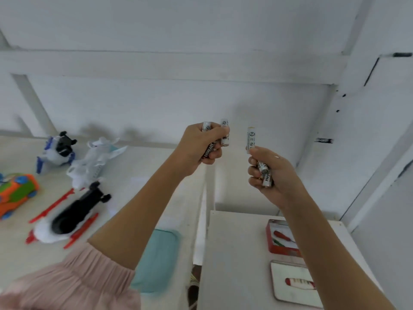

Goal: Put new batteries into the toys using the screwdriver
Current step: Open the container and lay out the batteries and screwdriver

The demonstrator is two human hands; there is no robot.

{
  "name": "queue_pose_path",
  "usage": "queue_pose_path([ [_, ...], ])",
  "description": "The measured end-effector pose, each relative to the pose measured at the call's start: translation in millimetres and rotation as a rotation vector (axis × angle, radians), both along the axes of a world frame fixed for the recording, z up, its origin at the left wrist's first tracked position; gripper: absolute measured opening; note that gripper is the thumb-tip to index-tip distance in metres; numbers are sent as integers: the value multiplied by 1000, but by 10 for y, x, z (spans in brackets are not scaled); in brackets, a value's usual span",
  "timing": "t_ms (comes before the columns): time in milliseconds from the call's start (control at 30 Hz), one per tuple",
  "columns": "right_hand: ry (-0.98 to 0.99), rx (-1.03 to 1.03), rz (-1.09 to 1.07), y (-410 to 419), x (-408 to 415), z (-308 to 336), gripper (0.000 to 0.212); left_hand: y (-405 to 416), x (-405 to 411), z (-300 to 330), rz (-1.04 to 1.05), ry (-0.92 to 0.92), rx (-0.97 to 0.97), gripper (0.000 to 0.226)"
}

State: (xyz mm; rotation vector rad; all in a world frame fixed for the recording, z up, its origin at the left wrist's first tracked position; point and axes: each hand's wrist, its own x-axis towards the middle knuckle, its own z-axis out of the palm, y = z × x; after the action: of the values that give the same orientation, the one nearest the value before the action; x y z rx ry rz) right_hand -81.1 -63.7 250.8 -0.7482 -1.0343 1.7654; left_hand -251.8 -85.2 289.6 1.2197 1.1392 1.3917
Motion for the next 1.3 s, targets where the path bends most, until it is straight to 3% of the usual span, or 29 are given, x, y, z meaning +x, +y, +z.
queue_pose_path([
  [167, -44, 9, 5, -538, -762, -47, 34, -573, -930, 13, -20, 108, -33, 26],
  [233, -108, -3, 12, -727, -979, -97, 25, -742, -1179, -46, -38, 150, -61, 25],
  [333, -244, -37, 5, -976, -1217, -229, 4, -929, -1421, -214, -72, 249, -118, 22],
  [767, -965, 36, 116, -1505, -1661, -753, 9, -1345, -1841, -980, -251, 680, -425, 9],
  [900, -1040, 78, 160, -1567, -1690, -814, 10, -1409, -1843, -1135, -310, 726, -439, 8],
  [1033, -1059, 143, 110, -1559, -1673, -802, 11, -1379, -1852, -1135, -297, 715, -377, 27],
  [1200, -1082, 211, 39, -1486, -1692, -767, 22, -1314, -1851, -1141, -124, 656, -368, 44],
  [1300, -1187, 309, 24, -1415, -1749, -815, 26, -1308, -1855, -1231, -34, 670, -359, 37],
])
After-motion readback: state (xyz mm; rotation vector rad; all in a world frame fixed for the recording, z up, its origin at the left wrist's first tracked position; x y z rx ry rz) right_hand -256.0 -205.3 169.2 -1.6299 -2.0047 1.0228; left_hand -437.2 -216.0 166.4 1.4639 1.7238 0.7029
